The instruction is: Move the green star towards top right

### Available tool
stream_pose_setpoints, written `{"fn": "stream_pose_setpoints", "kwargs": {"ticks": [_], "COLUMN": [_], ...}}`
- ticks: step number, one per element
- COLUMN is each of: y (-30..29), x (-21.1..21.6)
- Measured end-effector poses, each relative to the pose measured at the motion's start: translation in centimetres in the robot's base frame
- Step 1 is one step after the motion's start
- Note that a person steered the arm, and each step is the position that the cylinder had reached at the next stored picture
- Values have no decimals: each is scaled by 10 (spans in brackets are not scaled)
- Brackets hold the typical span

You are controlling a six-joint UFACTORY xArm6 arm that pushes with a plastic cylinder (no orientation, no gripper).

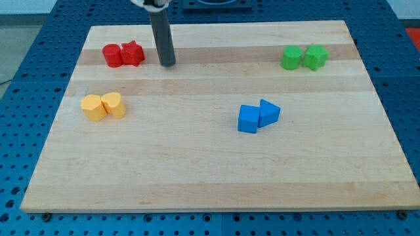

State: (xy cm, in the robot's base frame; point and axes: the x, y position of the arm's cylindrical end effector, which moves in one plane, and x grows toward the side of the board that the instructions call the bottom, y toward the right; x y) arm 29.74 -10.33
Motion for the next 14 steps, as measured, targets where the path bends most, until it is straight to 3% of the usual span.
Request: {"fn": "stream_pose_setpoints", "kwargs": {"ticks": [1, 3, 4, 5, 7, 8, 9, 11, 12, 14], "y": [41, 238, 343, 394, 346, 344, 303, 162, 167, 265], "x": [-37, -84, -76, -42, 18, 35, 45, 13, 18, 26]}}
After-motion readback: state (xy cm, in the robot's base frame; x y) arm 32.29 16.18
